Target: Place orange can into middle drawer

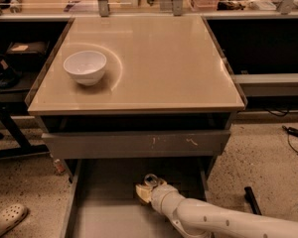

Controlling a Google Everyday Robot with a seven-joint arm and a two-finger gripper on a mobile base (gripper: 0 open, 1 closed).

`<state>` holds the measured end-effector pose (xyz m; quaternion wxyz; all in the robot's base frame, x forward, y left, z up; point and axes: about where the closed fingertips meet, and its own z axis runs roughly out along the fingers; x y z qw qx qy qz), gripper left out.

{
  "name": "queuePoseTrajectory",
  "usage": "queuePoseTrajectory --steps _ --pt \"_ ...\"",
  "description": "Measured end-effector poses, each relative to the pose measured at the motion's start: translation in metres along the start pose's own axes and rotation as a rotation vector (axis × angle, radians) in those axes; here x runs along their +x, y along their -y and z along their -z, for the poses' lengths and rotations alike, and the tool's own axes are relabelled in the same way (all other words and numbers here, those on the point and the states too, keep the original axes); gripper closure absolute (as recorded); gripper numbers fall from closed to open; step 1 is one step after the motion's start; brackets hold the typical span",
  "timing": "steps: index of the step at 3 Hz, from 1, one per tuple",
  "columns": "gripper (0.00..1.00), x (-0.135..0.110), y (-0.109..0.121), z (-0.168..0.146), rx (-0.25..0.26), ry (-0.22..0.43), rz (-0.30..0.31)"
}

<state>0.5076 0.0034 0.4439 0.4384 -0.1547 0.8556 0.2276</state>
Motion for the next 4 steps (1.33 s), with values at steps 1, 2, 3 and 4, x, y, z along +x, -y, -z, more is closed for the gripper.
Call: queuePoseTrajectory --steps 1,2,3,4 --pt "1.00 0.007 0.008 -0.008 0.032 0.034 -0.002" --pt "1.00 0.016 0.018 -0.012 0.071 0.056 -0.003" --pt "1.00 0.024 0.024 -0.018 0.103 0.051 0.020" --pt "1.00 0.024 0.025 -0.017 0.109 0.048 0.022"
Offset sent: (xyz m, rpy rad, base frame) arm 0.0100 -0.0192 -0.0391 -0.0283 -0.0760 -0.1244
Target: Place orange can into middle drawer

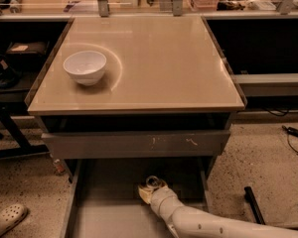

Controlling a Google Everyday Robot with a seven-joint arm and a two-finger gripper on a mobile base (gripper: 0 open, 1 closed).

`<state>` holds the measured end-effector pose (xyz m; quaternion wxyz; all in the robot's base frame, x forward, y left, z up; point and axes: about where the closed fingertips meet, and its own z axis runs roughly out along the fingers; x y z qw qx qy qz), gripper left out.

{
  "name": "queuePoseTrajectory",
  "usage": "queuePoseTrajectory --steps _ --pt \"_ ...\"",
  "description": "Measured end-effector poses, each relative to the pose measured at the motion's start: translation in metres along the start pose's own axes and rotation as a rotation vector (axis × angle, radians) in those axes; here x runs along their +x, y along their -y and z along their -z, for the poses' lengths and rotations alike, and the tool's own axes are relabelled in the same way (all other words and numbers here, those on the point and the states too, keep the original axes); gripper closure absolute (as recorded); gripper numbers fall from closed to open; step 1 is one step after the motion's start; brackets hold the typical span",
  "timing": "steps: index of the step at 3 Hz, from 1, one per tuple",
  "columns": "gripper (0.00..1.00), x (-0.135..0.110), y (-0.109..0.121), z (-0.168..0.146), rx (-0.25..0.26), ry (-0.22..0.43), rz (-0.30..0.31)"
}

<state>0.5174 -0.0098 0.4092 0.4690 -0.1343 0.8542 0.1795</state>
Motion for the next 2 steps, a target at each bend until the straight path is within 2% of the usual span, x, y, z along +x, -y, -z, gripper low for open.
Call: queuePoseTrajectory --steps 1,2 --pt "0.82 0.0000 0.0000 0.0000 0.000 0.000 0.000" --pt "0.58 0.0000 0.0000 0.0000 0.000 0.000 0.000"
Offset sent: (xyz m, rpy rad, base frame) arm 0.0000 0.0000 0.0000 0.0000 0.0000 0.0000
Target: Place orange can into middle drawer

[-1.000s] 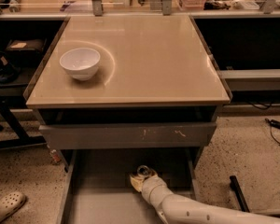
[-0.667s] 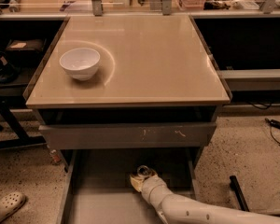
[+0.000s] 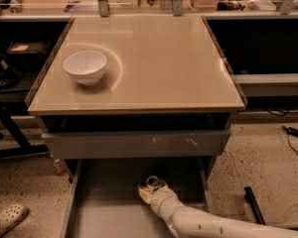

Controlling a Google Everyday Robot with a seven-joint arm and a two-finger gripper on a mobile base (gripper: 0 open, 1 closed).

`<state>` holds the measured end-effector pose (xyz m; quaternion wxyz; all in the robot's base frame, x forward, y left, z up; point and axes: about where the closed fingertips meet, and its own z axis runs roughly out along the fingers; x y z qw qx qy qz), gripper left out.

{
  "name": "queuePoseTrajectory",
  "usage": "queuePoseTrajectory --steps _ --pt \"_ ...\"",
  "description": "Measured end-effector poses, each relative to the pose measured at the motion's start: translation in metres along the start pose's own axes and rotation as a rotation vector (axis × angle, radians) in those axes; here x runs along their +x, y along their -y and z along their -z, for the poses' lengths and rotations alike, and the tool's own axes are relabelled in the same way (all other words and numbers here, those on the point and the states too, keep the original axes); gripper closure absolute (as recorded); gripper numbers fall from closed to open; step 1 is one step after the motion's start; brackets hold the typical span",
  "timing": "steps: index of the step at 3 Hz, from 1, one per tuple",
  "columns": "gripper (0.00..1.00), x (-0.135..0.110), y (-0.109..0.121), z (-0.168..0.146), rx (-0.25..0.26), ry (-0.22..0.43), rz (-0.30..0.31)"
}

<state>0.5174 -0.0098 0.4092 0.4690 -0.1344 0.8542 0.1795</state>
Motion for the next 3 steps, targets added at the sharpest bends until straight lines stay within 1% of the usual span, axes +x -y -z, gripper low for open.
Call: queuePoseTrajectory --steps 2,3 --pt "0.13 0.0000 0.0000 0.0000 0.000 0.000 0.000" --pt "0.00 0.0000 -0.0001 -0.0001 0.000 0.000 0.000"
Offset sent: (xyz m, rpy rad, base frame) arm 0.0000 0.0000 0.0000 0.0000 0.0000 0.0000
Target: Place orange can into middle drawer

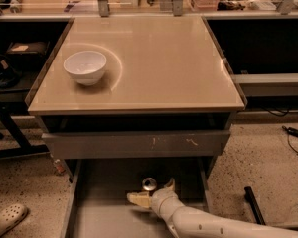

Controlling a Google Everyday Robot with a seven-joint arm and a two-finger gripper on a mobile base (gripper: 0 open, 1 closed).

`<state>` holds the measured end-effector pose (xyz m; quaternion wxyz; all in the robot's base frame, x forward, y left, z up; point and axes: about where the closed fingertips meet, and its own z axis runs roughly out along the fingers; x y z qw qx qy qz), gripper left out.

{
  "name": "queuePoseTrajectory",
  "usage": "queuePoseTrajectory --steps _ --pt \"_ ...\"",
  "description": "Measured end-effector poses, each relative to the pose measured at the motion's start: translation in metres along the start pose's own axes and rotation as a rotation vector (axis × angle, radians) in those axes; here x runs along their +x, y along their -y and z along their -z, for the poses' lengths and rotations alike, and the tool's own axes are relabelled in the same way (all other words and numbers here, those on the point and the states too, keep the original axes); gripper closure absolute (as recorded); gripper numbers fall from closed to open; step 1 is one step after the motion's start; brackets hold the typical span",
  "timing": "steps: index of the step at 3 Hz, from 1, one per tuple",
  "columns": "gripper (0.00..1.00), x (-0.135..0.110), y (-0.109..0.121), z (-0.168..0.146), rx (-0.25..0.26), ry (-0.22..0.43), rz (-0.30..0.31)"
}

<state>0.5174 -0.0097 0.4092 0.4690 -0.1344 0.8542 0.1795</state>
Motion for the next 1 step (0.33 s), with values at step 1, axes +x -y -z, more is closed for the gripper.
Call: queuePoseTrajectory --steps 1 --pt "0.00 0.0000 0.0000 0.0000 0.000 0.000 0.000"
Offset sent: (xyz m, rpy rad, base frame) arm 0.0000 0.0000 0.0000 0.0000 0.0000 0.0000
